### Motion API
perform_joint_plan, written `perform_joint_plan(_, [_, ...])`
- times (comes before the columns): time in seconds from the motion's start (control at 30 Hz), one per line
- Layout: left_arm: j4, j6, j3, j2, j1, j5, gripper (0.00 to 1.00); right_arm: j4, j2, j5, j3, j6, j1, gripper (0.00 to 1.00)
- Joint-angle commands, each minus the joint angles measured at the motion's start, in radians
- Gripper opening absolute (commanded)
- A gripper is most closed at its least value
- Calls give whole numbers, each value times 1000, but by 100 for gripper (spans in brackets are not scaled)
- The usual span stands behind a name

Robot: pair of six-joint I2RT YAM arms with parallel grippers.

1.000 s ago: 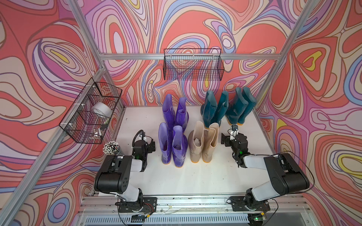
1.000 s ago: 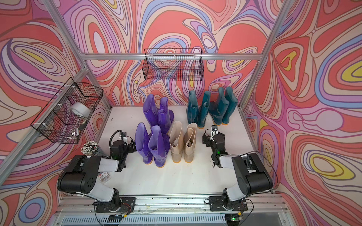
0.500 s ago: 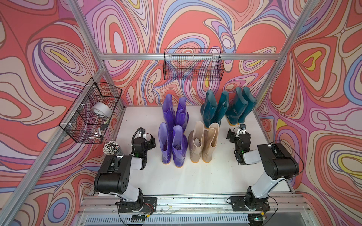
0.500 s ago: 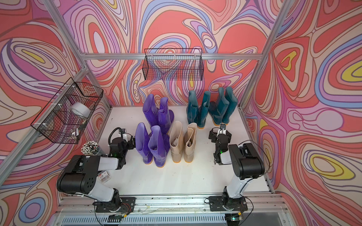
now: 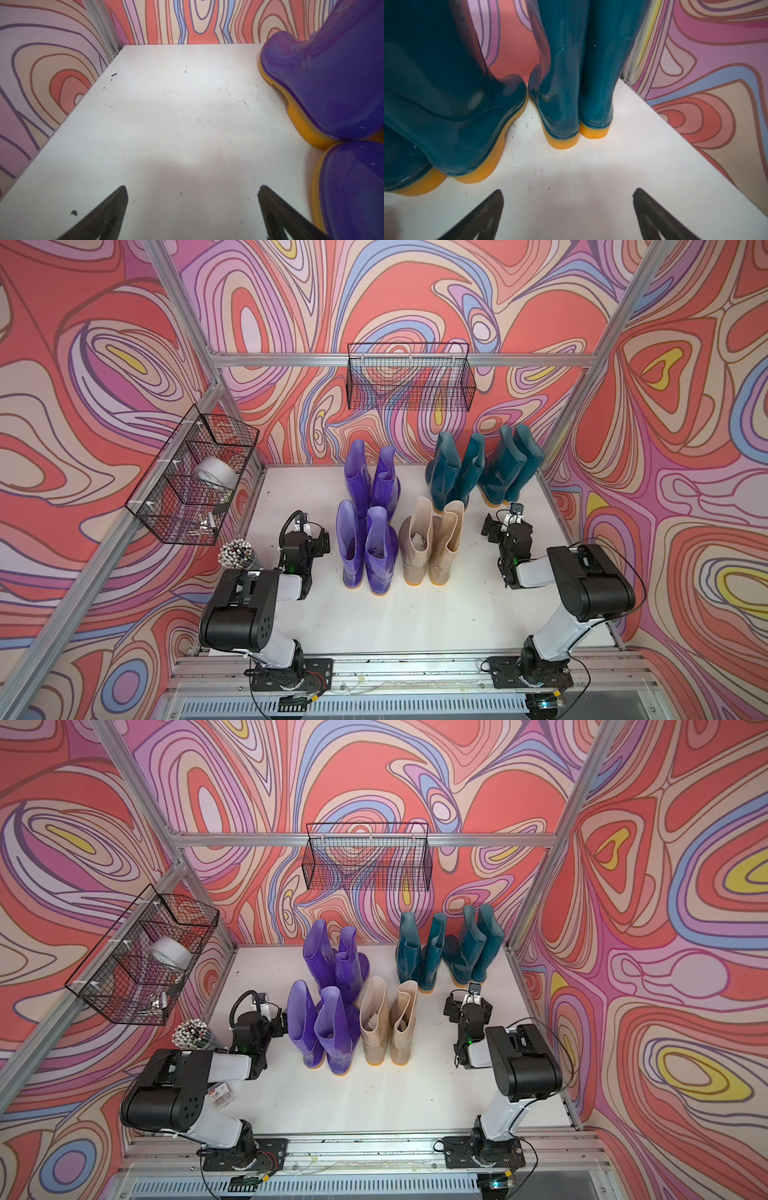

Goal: Match and arrange rain boots in pairs
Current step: Reset both arms

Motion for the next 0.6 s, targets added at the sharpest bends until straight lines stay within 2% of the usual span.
perform_joint_plan(0.0, [29,13,6,0,5,6,100,-6,-3,7,-7,10,-3,98])
perform_joint_plan(0.27, [28,12,8,1,5,7,100,-7,-3,6,-5,9,-4,98])
perform_joint_plan(0.57, [15,20,10,-3,23,80,100,-11,-3,5,-4,9,-4,98])
